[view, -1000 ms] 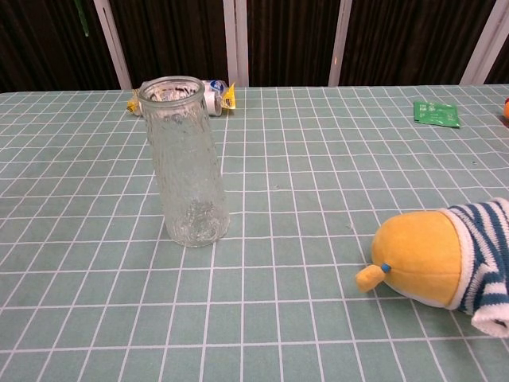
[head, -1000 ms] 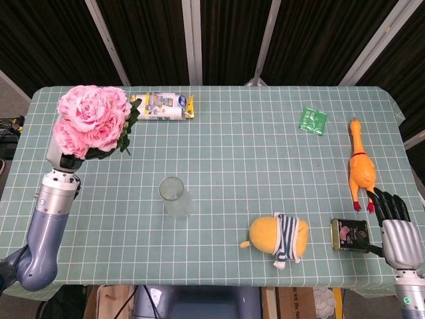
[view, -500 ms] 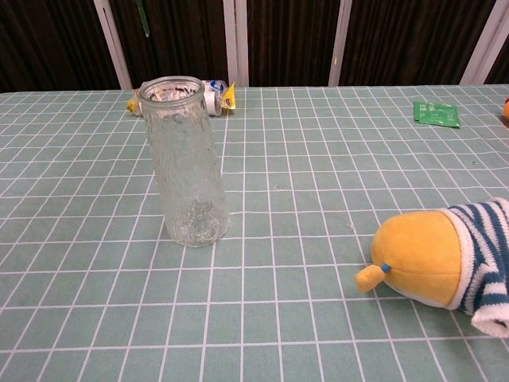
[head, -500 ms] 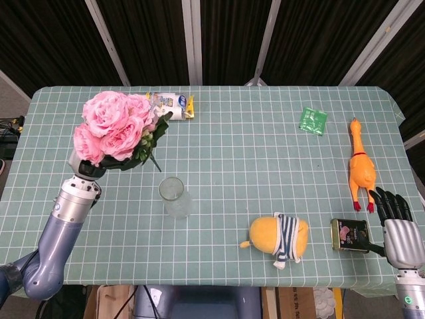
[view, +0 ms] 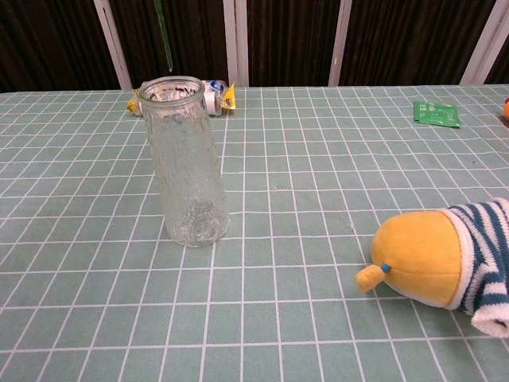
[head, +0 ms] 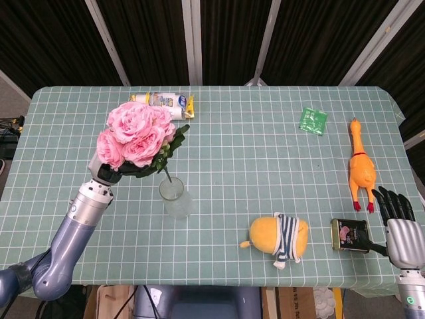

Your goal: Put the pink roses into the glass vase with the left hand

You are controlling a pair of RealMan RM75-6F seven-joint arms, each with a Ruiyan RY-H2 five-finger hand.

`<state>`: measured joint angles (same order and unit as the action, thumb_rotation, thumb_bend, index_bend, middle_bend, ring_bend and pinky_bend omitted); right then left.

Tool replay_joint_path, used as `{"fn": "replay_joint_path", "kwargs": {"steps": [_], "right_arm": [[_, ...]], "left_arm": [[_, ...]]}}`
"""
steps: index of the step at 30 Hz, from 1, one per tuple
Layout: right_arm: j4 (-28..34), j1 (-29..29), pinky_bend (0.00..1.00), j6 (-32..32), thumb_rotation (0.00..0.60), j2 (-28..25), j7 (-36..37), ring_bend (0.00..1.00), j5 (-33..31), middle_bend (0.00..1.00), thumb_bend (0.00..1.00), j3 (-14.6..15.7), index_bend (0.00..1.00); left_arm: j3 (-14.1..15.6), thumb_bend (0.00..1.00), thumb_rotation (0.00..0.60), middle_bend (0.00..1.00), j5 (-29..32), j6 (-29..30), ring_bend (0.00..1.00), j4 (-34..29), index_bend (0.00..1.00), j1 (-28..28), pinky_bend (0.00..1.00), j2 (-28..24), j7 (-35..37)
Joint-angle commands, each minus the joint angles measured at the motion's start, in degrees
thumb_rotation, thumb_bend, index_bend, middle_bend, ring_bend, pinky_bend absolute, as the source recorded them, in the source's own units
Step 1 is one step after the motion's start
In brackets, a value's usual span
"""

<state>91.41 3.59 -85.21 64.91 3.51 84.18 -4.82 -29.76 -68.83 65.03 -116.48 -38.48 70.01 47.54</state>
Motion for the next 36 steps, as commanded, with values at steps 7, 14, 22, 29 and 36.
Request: {"fn": "replay_joint_path", "kwargs": {"steps": [7, 14, 22, 29, 36], "right_arm": [[-0.05, -0.02, 0.00, -0.04, 0.600, -0.11, 0.31, 0.04, -0.05, 0.07, 0.27, -0.09, 0.10], [-0.07, -0.09, 0.00, -0.20, 0.600, -0.15, 0.51, 0.04, -0.08, 0.07, 0.27, -0.17, 0.10], [-0.06, -0.14, 0.00, -0.34, 0.600, -0.25, 0.78, 0.04, 0.12, 0.07, 0.27, -0.15, 0.10], [0.08, -0.32, 0.00, -0.64, 0.600, -0.44, 1.22, 0.04, -0.04, 0.07, 0.27, -0.32, 0.10], [0.16, -0.45, 0.00, -0.90, 0.600, -0.58, 1.55, 0.04, -0.03, 0.07, 0.27, -0.41, 0.10]], "left_arm": [[2.23, 0.49, 0.600, 0.38, -0.47, -1.46, 0.22, 2.06, 0.29, -0.50, 0.36, 2.05, -0.31], [3.73, 0.49, 0.600, 0.38, -1.49, -2.55, 0.22, 3.51, 0.29, -0.68, 0.36, 3.39, 0.38], [6.75, 0.49, 0.600, 0.38, -5.12, -3.10, 0.22, 6.54, 0.29, 0.09, 0.36, 4.45, 1.72], [9.53, 0.49, 0.600, 0.37, -7.90, -4.28, 0.22, 9.68, 0.28, 0.29, 0.35, 5.54, 3.26], [10.59, 0.49, 0.600, 0.36, -8.30, -4.86, 0.21, 11.70, 0.28, -0.09, 0.34, 6.75, 2.85]]}}
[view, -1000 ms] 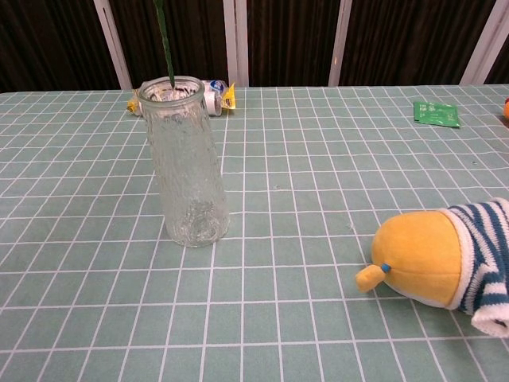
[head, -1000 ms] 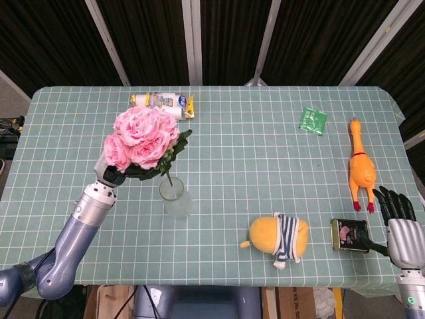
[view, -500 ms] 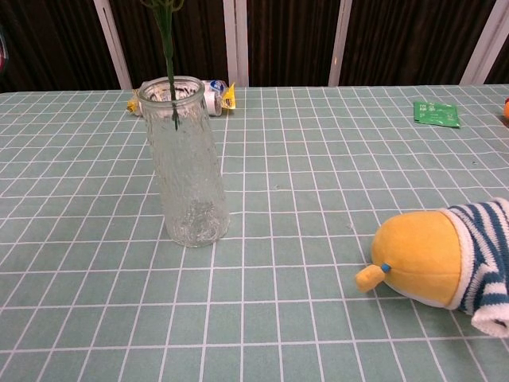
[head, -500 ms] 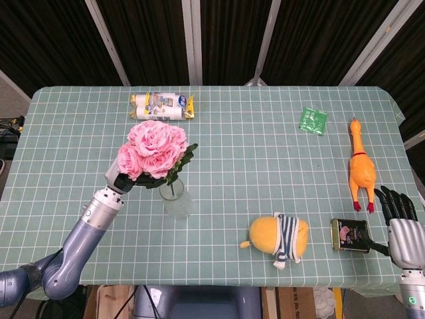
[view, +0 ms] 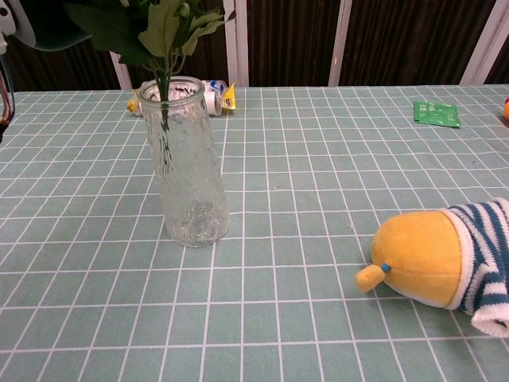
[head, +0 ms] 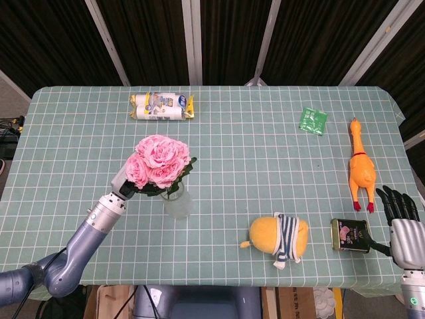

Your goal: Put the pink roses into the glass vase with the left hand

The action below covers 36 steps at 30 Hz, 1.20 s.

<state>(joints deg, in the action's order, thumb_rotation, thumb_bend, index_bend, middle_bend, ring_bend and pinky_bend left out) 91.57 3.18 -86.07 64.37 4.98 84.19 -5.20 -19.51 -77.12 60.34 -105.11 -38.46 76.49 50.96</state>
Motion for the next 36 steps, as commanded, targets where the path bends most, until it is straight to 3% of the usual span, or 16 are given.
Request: {"fn": "replay_joint_path", "kwargs": {"steps": [1, 15, 28, 36], "right_arm": [[0.00, -0.05, 0.00, -0.04, 0.600, -0.07, 0.19, 0.04, -0.08, 0.07, 0.27, -0.05, 0.10], [0.18, -0.39, 0.00, -0.62, 0.600, -0.53, 1.40, 0.04, 0.10, 0.07, 0.27, -0.16, 0.10], [0.13, -0.45, 0.00, -0.65, 0.600, -0.72, 2.02, 0.04, 0.06, 0.07, 0.27, -0.30, 0.10], [0.25, -0.51, 0.00, -0.96, 0.600, -0.73, 2.04, 0.04, 0.37, 0.07, 0.27, -0.30, 0.10]], "left_arm": [[0.48, 0.49, 0.600, 0.36, 0.06, 0.02, 0.21, 0.52, 0.28, -0.09, 0.34, 0.56, -1.14], [1.21, 0.48, 0.600, 0.32, 1.66, -0.68, 0.19, 0.45, 0.25, -0.02, 0.33, 1.53, -2.47], [3.87, 0.26, 0.600, 0.14, -2.58, -5.77, 0.01, 0.64, 0.05, -0.93, 0.12, -1.59, 1.07], [4.75, 0.24, 0.600, 0.13, -4.89, -6.47, 0.00, 0.48, 0.02, -0.62, 0.09, -4.64, 4.50]]}}
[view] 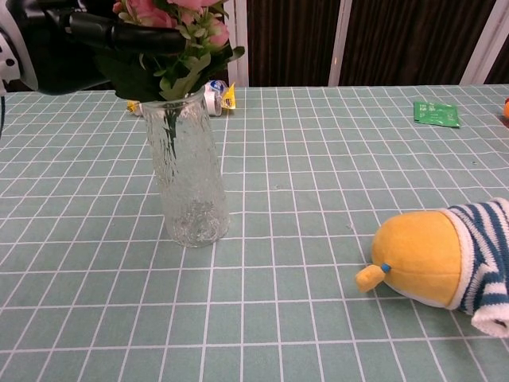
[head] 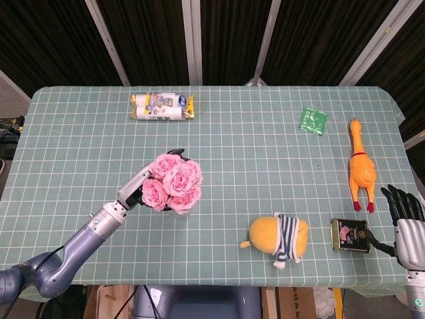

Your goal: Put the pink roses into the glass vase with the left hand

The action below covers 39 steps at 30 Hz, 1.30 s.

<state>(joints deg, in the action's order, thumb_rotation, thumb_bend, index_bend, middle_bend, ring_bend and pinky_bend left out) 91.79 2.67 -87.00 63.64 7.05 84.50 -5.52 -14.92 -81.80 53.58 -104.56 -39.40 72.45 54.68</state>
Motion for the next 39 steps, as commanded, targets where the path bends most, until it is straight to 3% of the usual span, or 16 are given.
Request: {"fn": "replay_joint_path", "kwargs": {"steps": [1, 15, 24, 27, 30, 34, 39], "right_arm": [[0.05, 0.00, 0.00, -0.05, 0.600, 0.01, -0.04, 0.04, 0.13, 0.07, 0.27, 0.04, 0.10], [0.41, -0.12, 0.00, -0.31, 0.600, 0.04, -0.29, 0.04, 0.25, 0.07, 0.27, 0.05, 0.10], [0.91, -0.04, 0.00, -0.33, 0.600, 0.23, -1.06, 0.04, 0.75, 0.07, 0.27, 0.26, 0.10], [1.09, -0.09, 0.00, -0.49, 0.600, 0.20, -1.14, 0.04, 0.94, 0.07, 0.27, 0.30, 0.10], [1.21, -0.15, 0.00, -0.75, 0.600, 0.12, -1.13, 0.04, 1.27, 0.07, 0.27, 0.37, 0.12], [1.20, -0.18, 0.00, -1.02, 0.600, -0.02, -0.73, 0.04, 2.09, 0.07, 0.27, 0.62, 0.12], [1.17, -0.15, 0.00, -1.44, 0.600, -0.17, -0.39, 0.04, 3.20, 0.07, 0.27, 0.90, 0.12]], "left_arm": [[0.18, 0.24, 0.600, 0.13, -0.14, 0.47, 0.00, -0.06, 0.02, 0.51, 0.09, -0.90, 1.15], [2.41, 0.24, 0.600, 0.10, 0.66, 1.65, 0.00, 0.32, 0.01, 4.01, 0.09, -7.24, 3.56], [4.91, 0.24, 0.600, 0.11, -1.11, 5.68, 0.00, -1.79, 0.03, 9.05, 0.10, -15.02, 2.77], [6.54, 0.25, 0.600, 0.13, 0.84, 8.53, 0.00, -2.29, 0.06, 12.16, 0.12, -16.86, -4.24], [8.18, 0.26, 0.600, 0.13, 5.90, 14.89, 0.00, -3.22, 0.07, 16.69, 0.12, -16.78, -19.02], [9.62, 0.26, 0.600, 0.12, 10.01, 28.39, 0.00, -2.37, 0.09, 23.35, 0.12, -12.31, -38.60], [12.24, 0.26, 0.600, 0.12, 10.52, 36.82, 0.00, 0.29, 0.09, 28.94, 0.12, -8.32, -49.11]]}}
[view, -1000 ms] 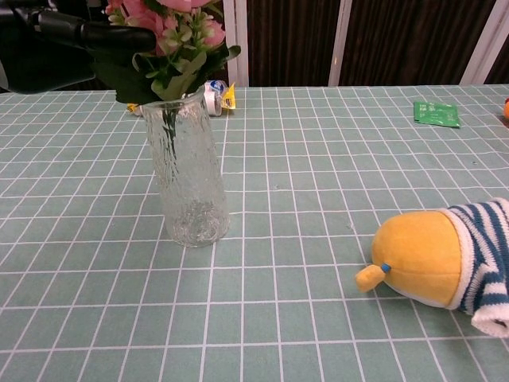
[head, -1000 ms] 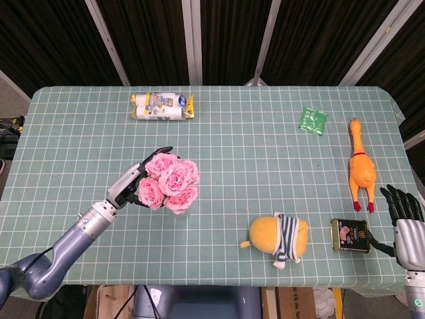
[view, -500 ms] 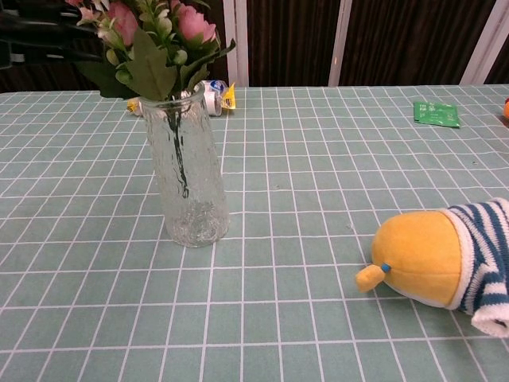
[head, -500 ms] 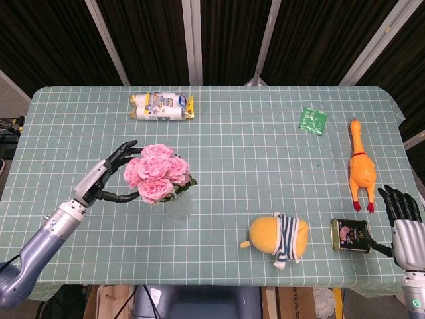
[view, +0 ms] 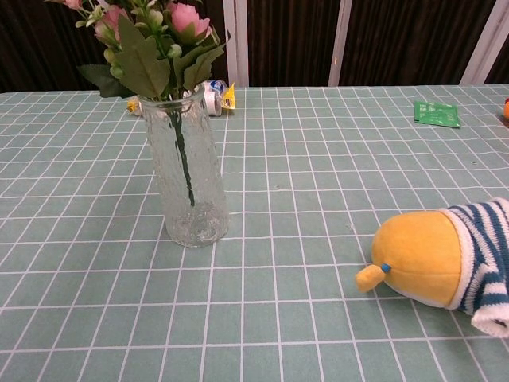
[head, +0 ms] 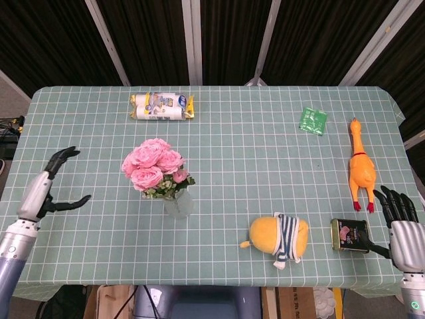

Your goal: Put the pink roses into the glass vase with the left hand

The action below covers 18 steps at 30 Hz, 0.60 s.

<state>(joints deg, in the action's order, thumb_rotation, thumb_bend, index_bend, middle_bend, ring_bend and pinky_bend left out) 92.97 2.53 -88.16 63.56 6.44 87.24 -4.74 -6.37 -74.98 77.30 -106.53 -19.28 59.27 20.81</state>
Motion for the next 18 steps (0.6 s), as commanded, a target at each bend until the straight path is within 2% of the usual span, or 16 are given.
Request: {"fn": "replay_joint_path", "kwargs": {"steps": [1, 8, 15, 18], "right_arm": [[-0.02, -0.01, 0.00, -0.38, 0.600, -0.10, 0.28, 0.04, 0.62, 0.07, 0.27, 0.15, 0.12], [-0.48, 0.20, 0.00, -0.57, 0.600, -0.28, 0.50, 0.04, 2.27, 0.07, 0.27, 0.71, 0.12], [-0.22, 0.16, 0.00, -1.12, 0.600, -0.84, 0.35, 0.04, 4.03, 0.07, 0.27, 1.42, 0.12], [0.05, 0.26, 0.00, -0.73, 0.600, -0.97, -0.12, 0.04, 3.85, 0.07, 0.27, 1.51, 0.12]], "left_arm": [[4.08, 0.26, 0.600, 0.12, 3.36, 14.04, 0.00, 2.86, 0.09, 9.54, 0.12, 5.28, -15.97], [4.56, 0.26, 0.600, 0.12, -1.74, 20.24, 0.00, 7.67, 0.09, 13.07, 0.11, 7.34, -17.56], [3.63, 0.26, 0.600, 0.13, -3.54, 20.57, 0.00, 9.13, 0.09, 14.18, 0.11, 6.85, -15.14], [3.65, 0.26, 0.600, 0.13, -3.67, 19.83, 0.00, 9.73, 0.12, 14.54, 0.11, 6.12, -14.17]]}}
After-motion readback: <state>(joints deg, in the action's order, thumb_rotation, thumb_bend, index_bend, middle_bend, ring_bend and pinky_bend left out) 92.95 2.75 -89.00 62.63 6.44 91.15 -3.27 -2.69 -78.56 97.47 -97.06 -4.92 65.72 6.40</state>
